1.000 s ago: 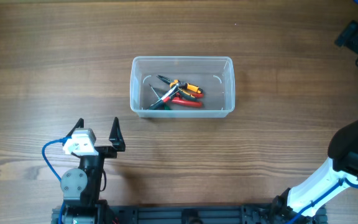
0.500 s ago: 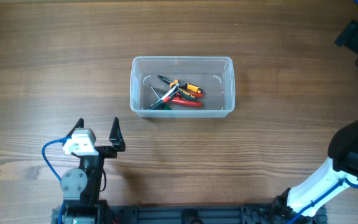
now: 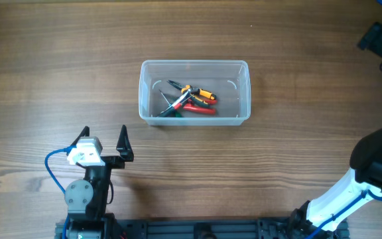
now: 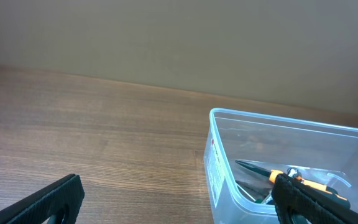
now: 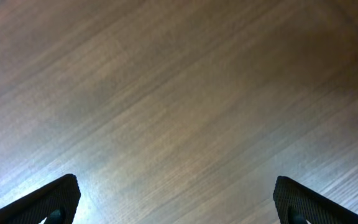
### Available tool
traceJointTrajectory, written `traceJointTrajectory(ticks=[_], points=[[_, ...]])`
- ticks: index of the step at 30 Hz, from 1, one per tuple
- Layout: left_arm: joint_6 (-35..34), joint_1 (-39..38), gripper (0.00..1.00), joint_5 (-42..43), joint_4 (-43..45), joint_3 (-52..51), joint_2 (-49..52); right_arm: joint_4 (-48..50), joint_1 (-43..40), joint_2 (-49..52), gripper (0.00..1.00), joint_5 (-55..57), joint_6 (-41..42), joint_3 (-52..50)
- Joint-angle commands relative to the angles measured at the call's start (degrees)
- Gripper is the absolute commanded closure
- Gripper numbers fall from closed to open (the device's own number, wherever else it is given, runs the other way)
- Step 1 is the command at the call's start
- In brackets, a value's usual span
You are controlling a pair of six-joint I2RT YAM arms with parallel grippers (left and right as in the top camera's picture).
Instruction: Pack container
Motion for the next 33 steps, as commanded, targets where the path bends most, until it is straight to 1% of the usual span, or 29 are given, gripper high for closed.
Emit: traceJointTrajectory(ticks=[1, 7, 9, 11, 12, 23, 26, 29, 33], points=[[-0.2, -0.3, 0.00, -0.5, -0.2, -0.3, -0.5, 4.6, 0.4, -5.5, 0.00, -0.3, -0.1, 0.0], [-0.2, -0.3, 0.00, -0.5, -0.2, -0.3, -0.5, 15.1, 3.3, -15.0, 0.00, 0.4, -0.7, -0.5], [-0.2, -0.3, 0.00, -0.5, -0.2, -0.3, -0.5, 19.2, 5.1, -18.9, 0.00, 0.9, -0.7, -2.7], [-0.2, -0.3, 0.00, -0.5, -0.2, -0.3, -0.5, 24.7, 7.5, -24.2, 0.00, 2.4, -0.8, -7.3], [-0.2, -0.3, 0.00, -0.5, -0.2, -0.3, -0.5, 29.1, 10.1, -29.2, 0.00, 4.5, -0.7, -12.6], [-0.2, -0.3, 0.00, -0.5, -0.2, -0.3, -0.5, 50.8, 21.2, -58.0, 0.00, 5.4, -0.5, -47.3], [-0.2, -0.3, 0.00, -0.5, -0.2, -0.3, -0.5, 55.4, 22.4, -65.6, 0.00, 5.4, 0.1, -56.4], [-0.2, -0.3, 0.00, -0.5, -0.2, -0.3, -0.5, 59.5, 22.5, -73.6, 0.00, 5.4, 2.7, -65.3], [-0.2, -0.3, 0.00, -0.5, -0.2, -0.3, -0.5, 62.2, 22.5, -83.2, 0.00, 4.9, 4.9, -75.3]])
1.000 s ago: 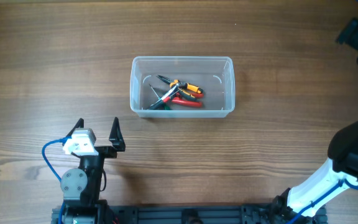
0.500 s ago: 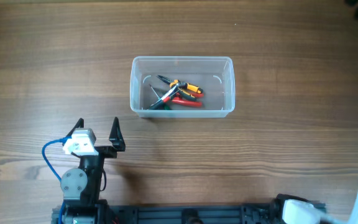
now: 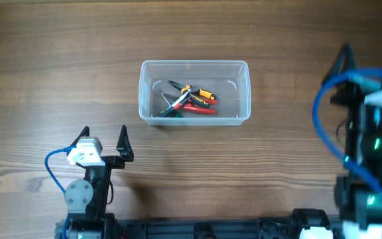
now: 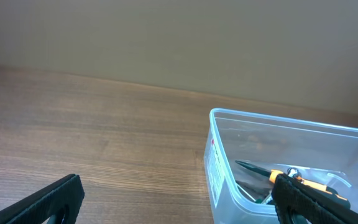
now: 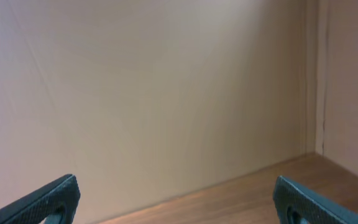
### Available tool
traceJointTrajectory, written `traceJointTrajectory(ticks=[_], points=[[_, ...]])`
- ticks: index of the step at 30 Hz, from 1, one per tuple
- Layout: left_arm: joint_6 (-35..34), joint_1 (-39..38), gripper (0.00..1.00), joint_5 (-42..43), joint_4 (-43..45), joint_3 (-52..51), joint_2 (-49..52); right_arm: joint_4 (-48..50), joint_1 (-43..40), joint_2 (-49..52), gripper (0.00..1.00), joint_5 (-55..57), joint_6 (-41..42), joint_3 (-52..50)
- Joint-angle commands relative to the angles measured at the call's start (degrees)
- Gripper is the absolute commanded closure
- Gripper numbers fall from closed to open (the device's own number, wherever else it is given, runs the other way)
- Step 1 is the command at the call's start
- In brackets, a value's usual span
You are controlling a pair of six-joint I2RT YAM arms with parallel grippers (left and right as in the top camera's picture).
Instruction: Pack container
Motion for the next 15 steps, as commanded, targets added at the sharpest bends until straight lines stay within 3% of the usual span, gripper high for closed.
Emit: traceJointTrajectory(ticks=[1, 15], points=[[-0.2, -0.3, 0.00, -0.5, -0.2, -0.3, -0.5, 1.8, 0.3, -9.9, 0.00, 0.3, 4.2, -9.7], [-0.2, -0.3, 0.00, -0.5, -0.2, -0.3, -0.5, 3.1, 0.3, -32.5, 0.00, 0.0, 6.4, -28.3]])
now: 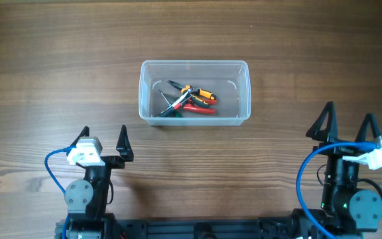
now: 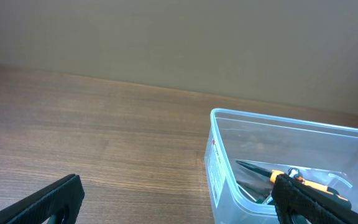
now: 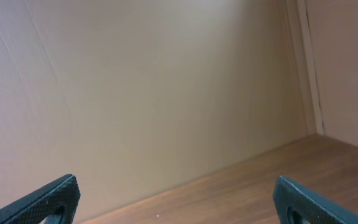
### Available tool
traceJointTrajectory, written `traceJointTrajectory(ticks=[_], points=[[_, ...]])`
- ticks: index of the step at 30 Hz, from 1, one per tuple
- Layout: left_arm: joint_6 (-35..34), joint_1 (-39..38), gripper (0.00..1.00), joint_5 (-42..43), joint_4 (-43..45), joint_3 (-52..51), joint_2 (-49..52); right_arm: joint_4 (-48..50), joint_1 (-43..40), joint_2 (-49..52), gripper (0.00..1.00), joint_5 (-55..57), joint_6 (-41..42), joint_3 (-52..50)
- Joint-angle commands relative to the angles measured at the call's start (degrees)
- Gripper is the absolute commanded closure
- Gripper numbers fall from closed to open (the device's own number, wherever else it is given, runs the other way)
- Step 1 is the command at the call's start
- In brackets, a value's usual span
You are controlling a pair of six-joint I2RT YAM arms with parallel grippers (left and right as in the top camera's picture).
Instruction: Pack container
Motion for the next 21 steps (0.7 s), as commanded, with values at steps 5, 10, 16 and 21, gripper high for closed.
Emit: traceJointTrajectory(ticks=[5, 10, 16, 21], points=[[-0.2, -0.3, 0.00, -0.3, -0.2, -0.3, -0.5, 1.1, 0.3, -8.3, 0.00, -0.1, 3.0, -6.8], [-0.2, -0.3, 0.00, -0.3, -0.2, -0.3, -0.5, 2.7, 0.3, -9.0, 0.00, 0.0, 2.9, -9.9], [-0.2, -0.3, 0.00, -0.3, -0.2, -0.3, -0.5, 3.5, 0.3, -9.0, 0.00, 0.0, 2.4, -13.0], [-0.2, -0.3, 0.00, -0.3, -0.2, -0.3, -0.5, 3.5, 0.3, -9.0, 0.00, 0.0, 0.8, -16.1]])
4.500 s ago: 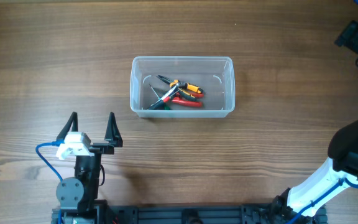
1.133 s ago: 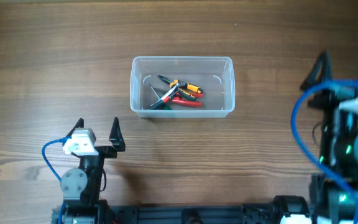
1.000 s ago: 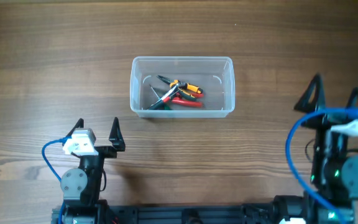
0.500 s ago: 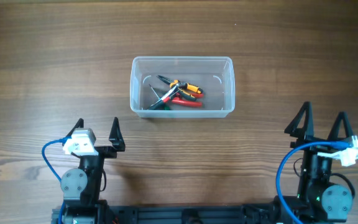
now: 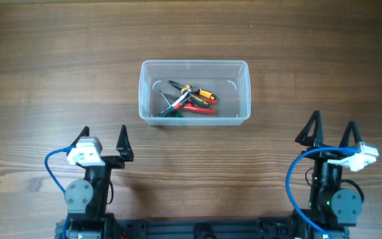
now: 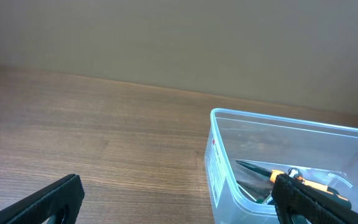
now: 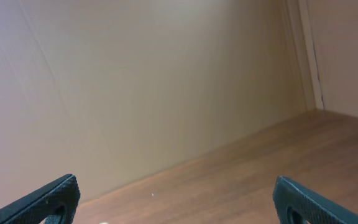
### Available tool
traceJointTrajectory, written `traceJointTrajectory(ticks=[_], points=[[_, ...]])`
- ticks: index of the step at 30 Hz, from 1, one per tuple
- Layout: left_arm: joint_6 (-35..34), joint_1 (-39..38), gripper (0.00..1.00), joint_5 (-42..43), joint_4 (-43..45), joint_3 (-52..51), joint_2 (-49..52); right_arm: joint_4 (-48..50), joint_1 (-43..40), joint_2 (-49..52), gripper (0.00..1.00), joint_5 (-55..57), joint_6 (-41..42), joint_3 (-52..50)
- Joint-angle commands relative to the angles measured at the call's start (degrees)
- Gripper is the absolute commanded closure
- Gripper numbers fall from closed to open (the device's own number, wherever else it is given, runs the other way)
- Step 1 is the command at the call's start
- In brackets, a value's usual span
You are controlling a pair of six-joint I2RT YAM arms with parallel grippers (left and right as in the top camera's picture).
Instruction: Pack container
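A clear plastic container point(image 5: 194, 91) stands at the middle of the wooden table, holding pliers with orange and red handles point(image 5: 192, 99). The left wrist view shows its near corner point(image 6: 229, 168) at the right, with the tools point(image 6: 291, 177) inside. My left gripper point(image 5: 103, 141) rests open at the near left edge, nothing between its fingers. At the near right edge my right gripper point(image 5: 332, 131) is open and empty too, facing the back wall point(image 7: 135, 81).
The wooden tabletop point(image 5: 58, 60) spreads around the container on all sides. A beige wall point(image 6: 166, 37) rises behind the table's far edge. Blue cables loop beside both arm bases at the front.
My right arm has shifted slightly left and settled lower at the near right edge, its view tilting a little toward the table. The left arm and container are unchanged.
My right arm was stretched out over the far right corner, open, looking down on bare wood. Then it had drawn back to the right side, facing the wall. It then stood at the near right edge, where it now rests. The left arm stayed still throughout.
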Motion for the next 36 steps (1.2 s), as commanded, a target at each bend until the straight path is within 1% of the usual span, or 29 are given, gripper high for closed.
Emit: traceJointTrajectory(ticks=[1, 4, 7, 9, 13, 16, 20, 36], points=[[-0.2, -0.3, 0.00, -0.3, -0.2, -0.3, -0.5, 0.2, 0.3, -1.0, 0.00, 0.0, -0.4, -3.1], [-0.2, -0.3, 0.00, -0.3, -0.2, -0.3, -0.5, -0.1, 0.3, -1.0, 0.00, -0.3, -0.1, -5.3], [-0.2, -0.3, 0.00, -0.3, -0.2, -0.3, -0.5, -4.3, 0.3, -1.0, 0.01, -1.4, -1.2, -5.2], [-0.2, -0.3, 0.00, -0.3, -0.2, -0.3, -0.5, -4.3, 0.3, -1.0, 0.00, -3.7, -6.6, -5.2], [-0.2, -0.3, 0.00, -0.3, -0.2, -0.3, -0.5, -4.6, 0.3, -1.0, 0.00, -6.2, -13.1, -5.2], [-0.2, -0.3, 0.00, -0.3, -0.2, -0.3, -0.5, -4.6, 0.3, -1.0, 0.00, -6.7, -13.0, -5.2], [-0.2, -0.3, 0.00, -0.3, -0.2, -0.3, -0.5, -4.6, 0.3, -0.9, 0.00, -6.7, -9.0, -5.2], [-0.2, -0.3, 0.00, -0.3, -0.2, -0.3, -0.5, -4.6, 0.3, -0.9, 0.00, -6.7, -9.0, -5.2]])
